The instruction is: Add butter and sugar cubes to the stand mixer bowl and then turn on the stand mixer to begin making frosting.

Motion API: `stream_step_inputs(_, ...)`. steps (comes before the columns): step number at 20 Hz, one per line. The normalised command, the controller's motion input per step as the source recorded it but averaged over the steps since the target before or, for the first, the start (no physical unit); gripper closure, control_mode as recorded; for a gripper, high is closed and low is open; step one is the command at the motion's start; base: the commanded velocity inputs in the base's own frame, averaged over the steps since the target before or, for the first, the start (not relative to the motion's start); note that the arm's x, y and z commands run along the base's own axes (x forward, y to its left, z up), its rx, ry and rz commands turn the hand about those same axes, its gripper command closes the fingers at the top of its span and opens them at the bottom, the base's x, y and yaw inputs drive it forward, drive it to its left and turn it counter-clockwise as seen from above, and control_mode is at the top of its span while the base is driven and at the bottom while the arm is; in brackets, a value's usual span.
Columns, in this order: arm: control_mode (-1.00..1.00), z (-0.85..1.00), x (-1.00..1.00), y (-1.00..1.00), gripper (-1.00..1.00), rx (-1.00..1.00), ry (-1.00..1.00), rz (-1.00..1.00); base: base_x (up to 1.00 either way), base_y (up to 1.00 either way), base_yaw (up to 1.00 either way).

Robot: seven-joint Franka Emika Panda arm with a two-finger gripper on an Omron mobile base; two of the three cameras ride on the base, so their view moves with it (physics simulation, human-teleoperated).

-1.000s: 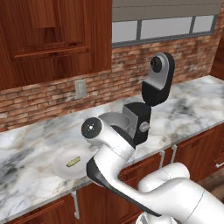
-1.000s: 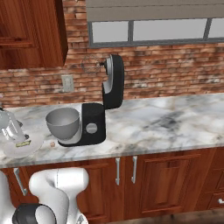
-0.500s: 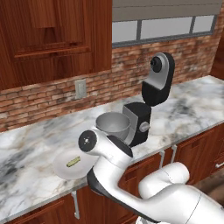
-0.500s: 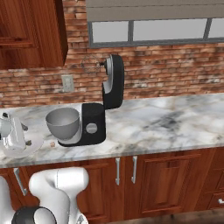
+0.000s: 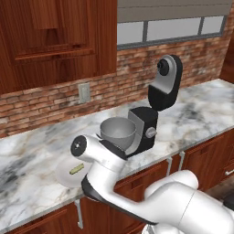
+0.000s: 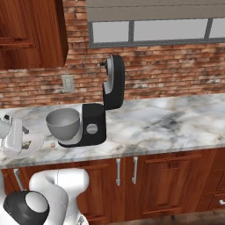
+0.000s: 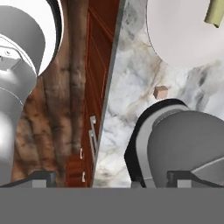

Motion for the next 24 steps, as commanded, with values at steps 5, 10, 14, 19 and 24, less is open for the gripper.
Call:
stream_step_inputs(5, -1.0, -0.31, 0.0, -0.1, -1.0, 0.0, 0.09, 0.02, 0.0, 0.0, 0.0)
stream_step_inputs(10, -1.0, -0.26, 0.04, -0.13, -1.0, 0.0, 0.06, 0.05, 0.0, 0.0, 0.0)
stream_step_inputs(14, -1.0, -0.19, 0.23, 0.0, -1.0, 0.0, 0.0, 0.07, 0.0, 0.0, 0.0)
stream_step_inputs(19, -1.0, -0.2, 0.35, 0.0, -1.0, 0.0, -0.02, 0.06, 0.0, 0.0, 0.0)
stream_step_inputs(24, -1.0, -0.2, 0.23, 0.0, -1.0, 0.0, 0.0, 0.04, 0.0, 0.0, 0.0)
